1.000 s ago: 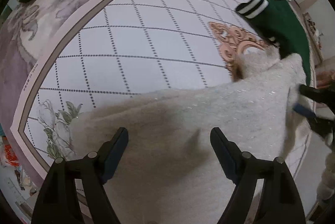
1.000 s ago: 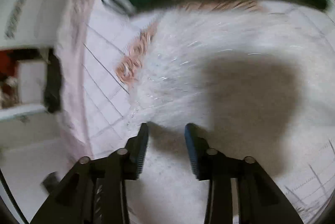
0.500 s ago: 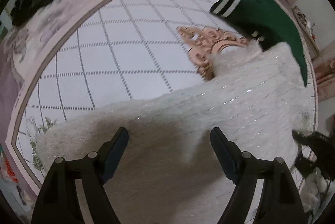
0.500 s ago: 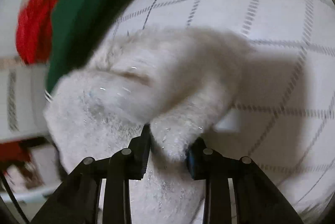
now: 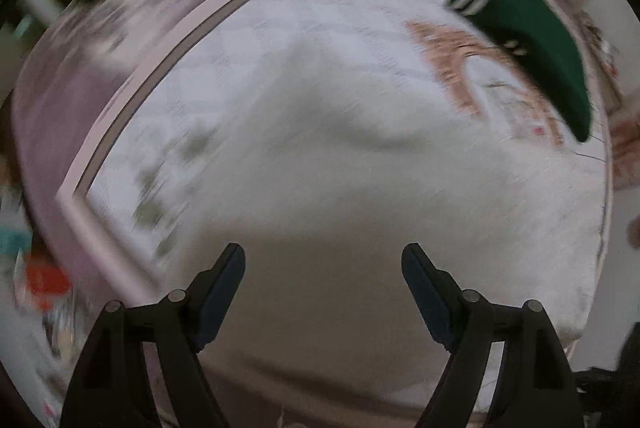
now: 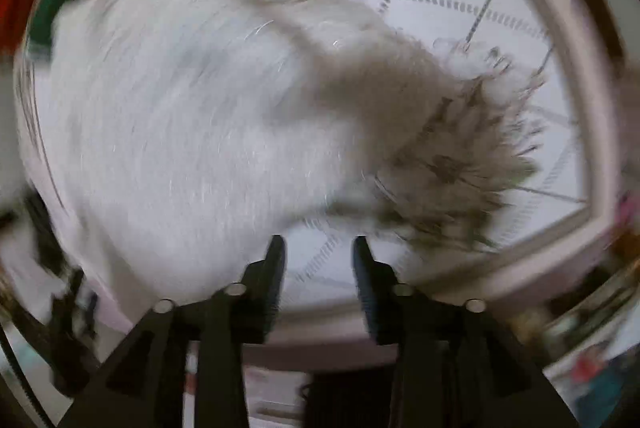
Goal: Fold large clothes
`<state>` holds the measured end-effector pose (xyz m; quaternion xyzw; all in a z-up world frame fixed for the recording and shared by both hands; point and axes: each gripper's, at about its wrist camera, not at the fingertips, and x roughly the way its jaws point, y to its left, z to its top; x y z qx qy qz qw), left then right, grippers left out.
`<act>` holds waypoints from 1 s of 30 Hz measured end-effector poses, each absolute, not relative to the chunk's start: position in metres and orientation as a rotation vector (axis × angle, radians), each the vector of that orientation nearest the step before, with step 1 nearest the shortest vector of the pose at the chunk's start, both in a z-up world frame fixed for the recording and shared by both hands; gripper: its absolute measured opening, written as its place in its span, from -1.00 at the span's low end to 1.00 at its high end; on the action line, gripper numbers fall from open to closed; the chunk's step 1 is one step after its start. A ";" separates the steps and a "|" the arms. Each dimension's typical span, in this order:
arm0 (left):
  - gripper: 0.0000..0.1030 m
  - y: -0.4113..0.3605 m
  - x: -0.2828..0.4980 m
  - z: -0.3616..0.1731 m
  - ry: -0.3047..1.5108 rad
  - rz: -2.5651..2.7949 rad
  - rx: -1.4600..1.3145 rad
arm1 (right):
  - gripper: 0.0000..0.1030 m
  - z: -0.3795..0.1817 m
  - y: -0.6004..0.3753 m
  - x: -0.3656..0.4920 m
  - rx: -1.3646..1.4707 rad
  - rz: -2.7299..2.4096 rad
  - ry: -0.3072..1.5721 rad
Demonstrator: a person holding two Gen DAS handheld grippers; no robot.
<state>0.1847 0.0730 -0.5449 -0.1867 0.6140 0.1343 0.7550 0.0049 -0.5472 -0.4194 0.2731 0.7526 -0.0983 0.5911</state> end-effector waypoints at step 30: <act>0.55 0.031 0.259 -0.546 1.243 0.245 -0.434 | 0.75 -0.342 -0.374 0.238 -0.104 0.284 1.506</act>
